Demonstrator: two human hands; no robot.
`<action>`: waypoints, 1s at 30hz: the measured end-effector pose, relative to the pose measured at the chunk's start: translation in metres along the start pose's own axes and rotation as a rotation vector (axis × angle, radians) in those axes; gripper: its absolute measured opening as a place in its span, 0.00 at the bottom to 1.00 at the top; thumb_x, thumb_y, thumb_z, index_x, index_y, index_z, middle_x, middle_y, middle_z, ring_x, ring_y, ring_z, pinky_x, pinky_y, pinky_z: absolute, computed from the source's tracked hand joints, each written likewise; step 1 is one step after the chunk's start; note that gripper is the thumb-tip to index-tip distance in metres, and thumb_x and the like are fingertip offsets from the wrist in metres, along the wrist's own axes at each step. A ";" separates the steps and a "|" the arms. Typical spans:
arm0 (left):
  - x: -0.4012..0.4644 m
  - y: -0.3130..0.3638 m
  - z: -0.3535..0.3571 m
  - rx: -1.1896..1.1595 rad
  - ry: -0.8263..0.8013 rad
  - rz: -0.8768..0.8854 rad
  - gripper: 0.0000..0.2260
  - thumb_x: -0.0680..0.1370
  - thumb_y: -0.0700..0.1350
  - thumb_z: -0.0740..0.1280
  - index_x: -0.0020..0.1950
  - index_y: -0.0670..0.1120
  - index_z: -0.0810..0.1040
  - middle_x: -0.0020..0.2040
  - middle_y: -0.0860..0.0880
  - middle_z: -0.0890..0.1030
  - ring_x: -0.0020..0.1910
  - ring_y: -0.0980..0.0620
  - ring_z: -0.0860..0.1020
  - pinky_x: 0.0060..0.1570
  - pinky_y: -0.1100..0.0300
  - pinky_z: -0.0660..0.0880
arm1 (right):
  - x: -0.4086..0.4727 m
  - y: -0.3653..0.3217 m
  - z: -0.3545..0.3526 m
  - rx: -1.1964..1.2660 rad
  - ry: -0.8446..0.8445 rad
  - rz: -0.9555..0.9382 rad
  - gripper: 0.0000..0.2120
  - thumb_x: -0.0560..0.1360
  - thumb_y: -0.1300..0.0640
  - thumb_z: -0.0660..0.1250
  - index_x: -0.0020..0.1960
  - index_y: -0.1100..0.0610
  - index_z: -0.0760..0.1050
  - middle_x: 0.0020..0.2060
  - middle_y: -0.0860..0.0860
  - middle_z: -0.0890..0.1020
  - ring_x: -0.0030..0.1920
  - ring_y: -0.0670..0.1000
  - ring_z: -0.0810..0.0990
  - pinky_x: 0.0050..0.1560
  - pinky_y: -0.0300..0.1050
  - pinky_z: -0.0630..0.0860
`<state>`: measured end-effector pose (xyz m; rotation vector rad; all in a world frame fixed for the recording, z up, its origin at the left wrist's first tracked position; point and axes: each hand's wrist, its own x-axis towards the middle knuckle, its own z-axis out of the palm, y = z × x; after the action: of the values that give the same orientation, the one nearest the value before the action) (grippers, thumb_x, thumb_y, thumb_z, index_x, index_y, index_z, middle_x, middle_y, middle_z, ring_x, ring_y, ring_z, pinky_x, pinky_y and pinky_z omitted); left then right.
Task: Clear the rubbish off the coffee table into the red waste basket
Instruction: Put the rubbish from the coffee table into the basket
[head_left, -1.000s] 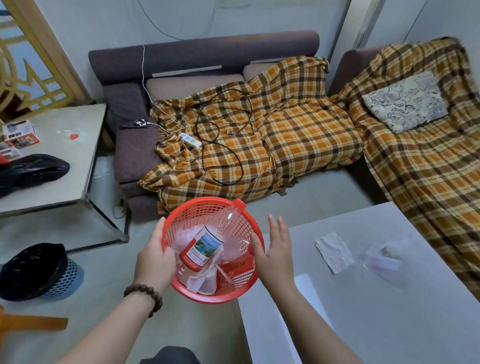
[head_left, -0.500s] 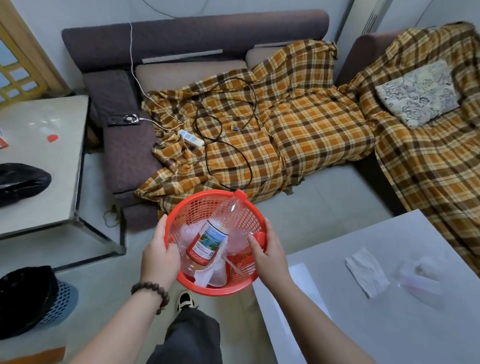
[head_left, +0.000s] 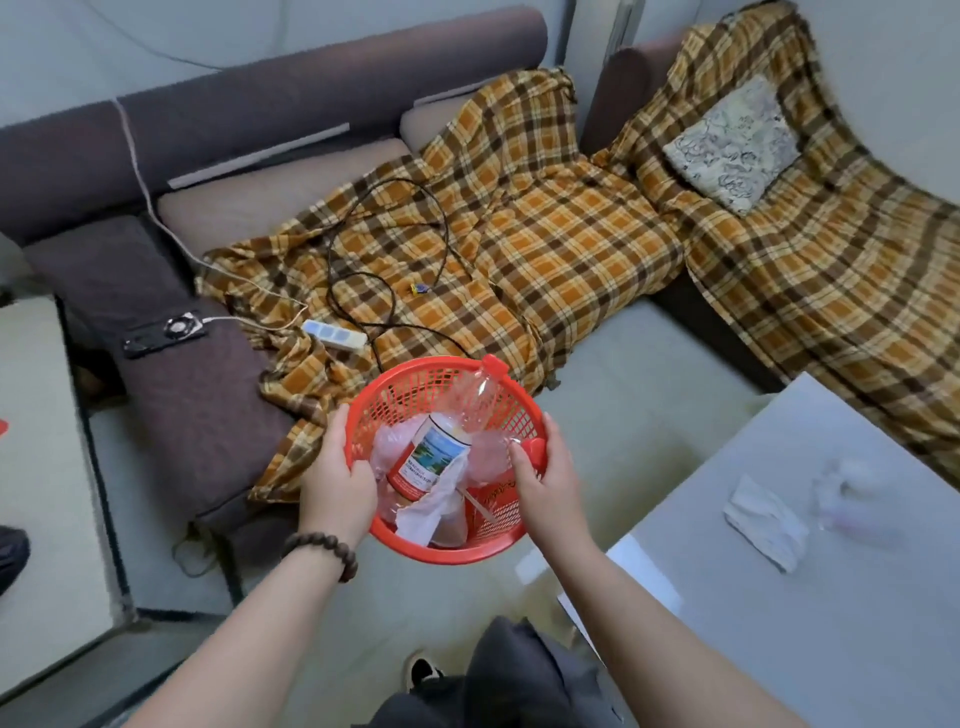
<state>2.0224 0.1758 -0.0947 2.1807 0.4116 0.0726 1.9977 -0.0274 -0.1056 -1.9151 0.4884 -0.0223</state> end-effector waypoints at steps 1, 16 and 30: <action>0.008 0.005 0.005 0.008 -0.026 0.024 0.29 0.72 0.35 0.58 0.71 0.55 0.64 0.63 0.49 0.76 0.57 0.47 0.74 0.53 0.59 0.67 | 0.005 -0.001 -0.003 0.014 0.023 0.012 0.26 0.77 0.49 0.62 0.73 0.49 0.59 0.67 0.51 0.72 0.65 0.51 0.72 0.65 0.56 0.71; 0.100 0.099 0.145 0.082 -0.440 0.289 0.27 0.74 0.37 0.59 0.72 0.54 0.63 0.62 0.46 0.77 0.57 0.46 0.74 0.54 0.59 0.66 | 0.096 0.033 -0.067 0.168 0.473 0.203 0.22 0.78 0.49 0.61 0.70 0.47 0.64 0.63 0.46 0.75 0.61 0.45 0.74 0.60 0.42 0.74; 0.123 0.249 0.338 0.190 -0.757 0.508 0.28 0.74 0.40 0.59 0.72 0.56 0.61 0.58 0.46 0.78 0.49 0.50 0.74 0.50 0.60 0.67 | 0.198 0.087 -0.198 0.243 0.832 0.413 0.23 0.77 0.49 0.61 0.71 0.47 0.62 0.64 0.48 0.75 0.62 0.48 0.74 0.62 0.43 0.69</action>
<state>2.2720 -0.1833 -0.1132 2.2529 -0.5815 -0.5164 2.1025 -0.2973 -0.1472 -1.4701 1.3602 -0.5971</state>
